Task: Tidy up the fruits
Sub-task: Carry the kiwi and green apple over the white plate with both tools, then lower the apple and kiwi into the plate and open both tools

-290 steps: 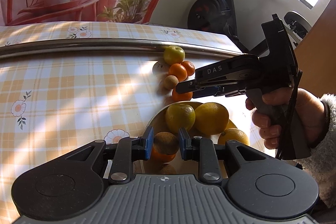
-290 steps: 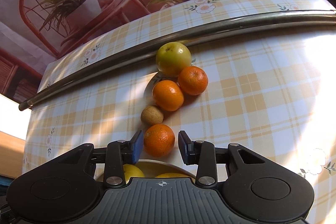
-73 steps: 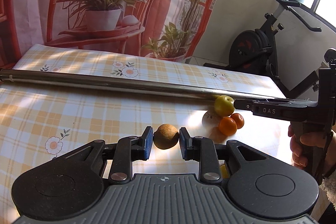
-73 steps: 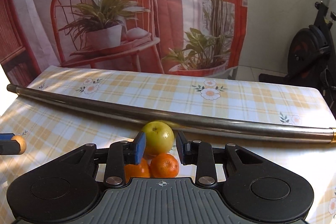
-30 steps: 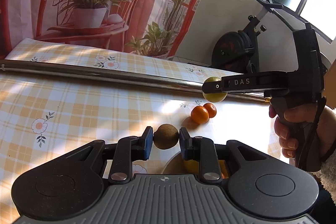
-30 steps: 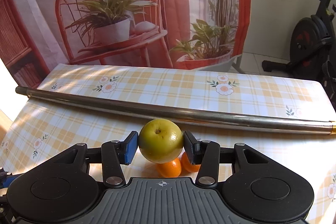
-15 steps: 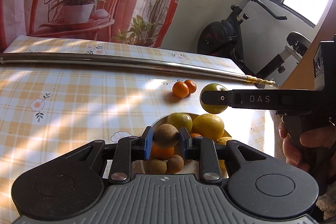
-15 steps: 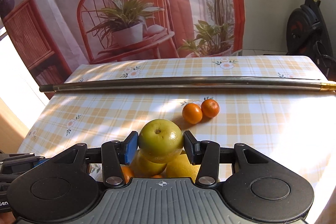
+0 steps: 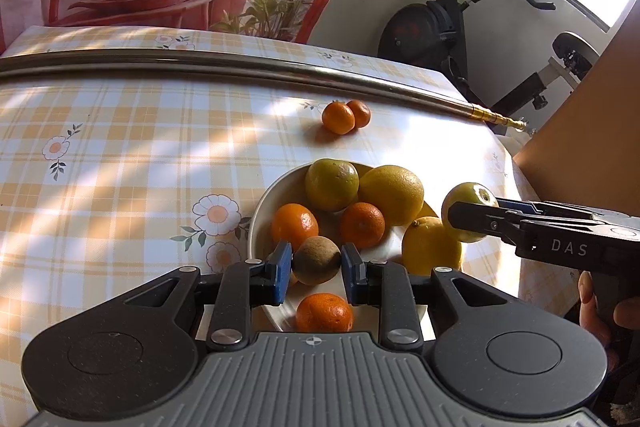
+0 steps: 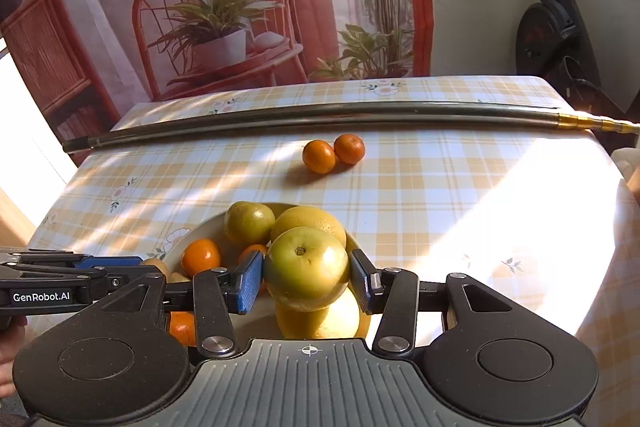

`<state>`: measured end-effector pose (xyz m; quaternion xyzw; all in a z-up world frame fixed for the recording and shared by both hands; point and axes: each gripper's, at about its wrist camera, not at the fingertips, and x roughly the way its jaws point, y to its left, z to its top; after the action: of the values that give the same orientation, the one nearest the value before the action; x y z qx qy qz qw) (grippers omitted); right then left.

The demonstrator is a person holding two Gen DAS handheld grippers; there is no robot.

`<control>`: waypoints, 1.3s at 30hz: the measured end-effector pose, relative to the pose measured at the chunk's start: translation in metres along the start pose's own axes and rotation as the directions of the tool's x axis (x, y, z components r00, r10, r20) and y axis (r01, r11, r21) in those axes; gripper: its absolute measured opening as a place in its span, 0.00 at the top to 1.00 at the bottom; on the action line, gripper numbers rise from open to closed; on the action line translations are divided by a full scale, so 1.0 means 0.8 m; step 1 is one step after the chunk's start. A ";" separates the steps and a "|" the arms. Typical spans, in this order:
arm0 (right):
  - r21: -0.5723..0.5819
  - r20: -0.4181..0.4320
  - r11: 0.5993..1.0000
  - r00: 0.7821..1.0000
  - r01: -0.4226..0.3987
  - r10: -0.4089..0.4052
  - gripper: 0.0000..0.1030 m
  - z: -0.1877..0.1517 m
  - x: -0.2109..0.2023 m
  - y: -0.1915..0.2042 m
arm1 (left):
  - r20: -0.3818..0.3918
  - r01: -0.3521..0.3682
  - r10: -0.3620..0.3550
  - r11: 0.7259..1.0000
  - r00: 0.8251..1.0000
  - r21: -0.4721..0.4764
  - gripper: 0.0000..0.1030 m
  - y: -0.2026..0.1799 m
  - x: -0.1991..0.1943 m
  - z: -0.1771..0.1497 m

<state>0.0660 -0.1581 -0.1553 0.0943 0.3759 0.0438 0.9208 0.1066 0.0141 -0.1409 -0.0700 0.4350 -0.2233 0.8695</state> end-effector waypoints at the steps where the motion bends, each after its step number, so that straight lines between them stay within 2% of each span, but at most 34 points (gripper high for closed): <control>1: -0.001 0.008 1.000 1.000 0.001 -0.001 0.58 -0.003 -0.005 0.000 | 0.002 0.002 -0.002 1.000 1.000 0.001 0.73 0.000 -0.001 -0.002; 8: 0.006 0.004 0.999 0.999 -0.039 0.039 0.58 -0.013 -0.019 0.001 | -0.001 -0.009 0.009 1.000 1.000 0.009 0.73 -0.004 -0.003 -0.010; 16: 0.017 -0.088 0.995 0.991 -0.097 0.098 0.58 -0.030 -0.021 0.002 | 0.004 -0.018 0.018 0.999 1.000 0.028 0.73 -0.008 0.001 -0.014; 23: 0.039 -0.177 0.997 0.981 -0.074 0.079 0.58 -0.048 0.008 -0.002 | -0.004 -0.023 0.023 0.999 1.000 0.030 0.73 -0.005 0.006 -0.016; 39: 0.017 -0.231 0.997 0.970 -0.080 0.082 0.57 -0.049 0.026 0.006 | -0.025 -0.030 0.031 0.999 0.999 0.029 0.72 0.000 0.017 -0.023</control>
<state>0.0533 -0.1442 -0.1963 0.1074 0.4766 0.0904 0.8678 0.0994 0.0090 -0.1619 -0.0479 0.4436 -0.2171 0.8682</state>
